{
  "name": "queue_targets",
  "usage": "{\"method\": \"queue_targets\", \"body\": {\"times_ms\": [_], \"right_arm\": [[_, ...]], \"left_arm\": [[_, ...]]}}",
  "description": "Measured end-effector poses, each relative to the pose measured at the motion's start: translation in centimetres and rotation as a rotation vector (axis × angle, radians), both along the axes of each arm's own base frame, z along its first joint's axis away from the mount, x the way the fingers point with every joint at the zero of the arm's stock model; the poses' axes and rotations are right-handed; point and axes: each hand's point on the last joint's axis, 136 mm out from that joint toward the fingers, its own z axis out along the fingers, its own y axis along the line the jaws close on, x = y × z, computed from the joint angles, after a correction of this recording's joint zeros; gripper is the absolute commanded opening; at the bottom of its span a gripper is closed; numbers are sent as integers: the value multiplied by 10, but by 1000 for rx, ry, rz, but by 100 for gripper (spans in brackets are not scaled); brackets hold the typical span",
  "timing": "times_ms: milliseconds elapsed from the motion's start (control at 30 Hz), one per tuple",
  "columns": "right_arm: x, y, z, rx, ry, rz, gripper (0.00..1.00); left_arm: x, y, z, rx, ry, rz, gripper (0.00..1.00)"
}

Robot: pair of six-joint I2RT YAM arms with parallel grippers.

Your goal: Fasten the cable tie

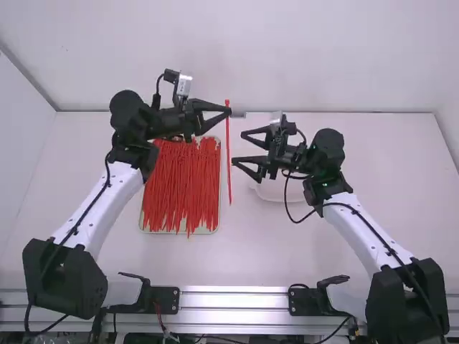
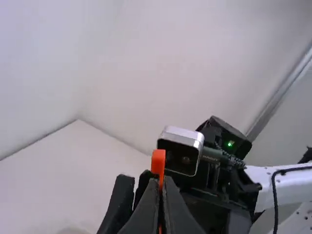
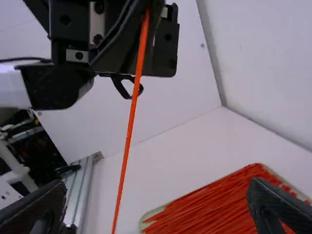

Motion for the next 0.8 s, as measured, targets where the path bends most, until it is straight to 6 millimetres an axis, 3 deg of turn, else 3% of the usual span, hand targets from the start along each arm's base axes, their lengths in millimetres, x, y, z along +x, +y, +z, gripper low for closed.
{"method": "queue_targets", "body": {"times_ms": [467,633,800], "right_arm": [[0,0,-8,-79,-272,-5,98],[4,-5,-4,-83,-339,-25,98],[-2,-4,-5,-106,-485,10,98]], "left_arm": [[14,15,-11,28,122,49,2],[34,17,-29,24,211,84,2],[69,29,-57,-11,320,120,2]]}}
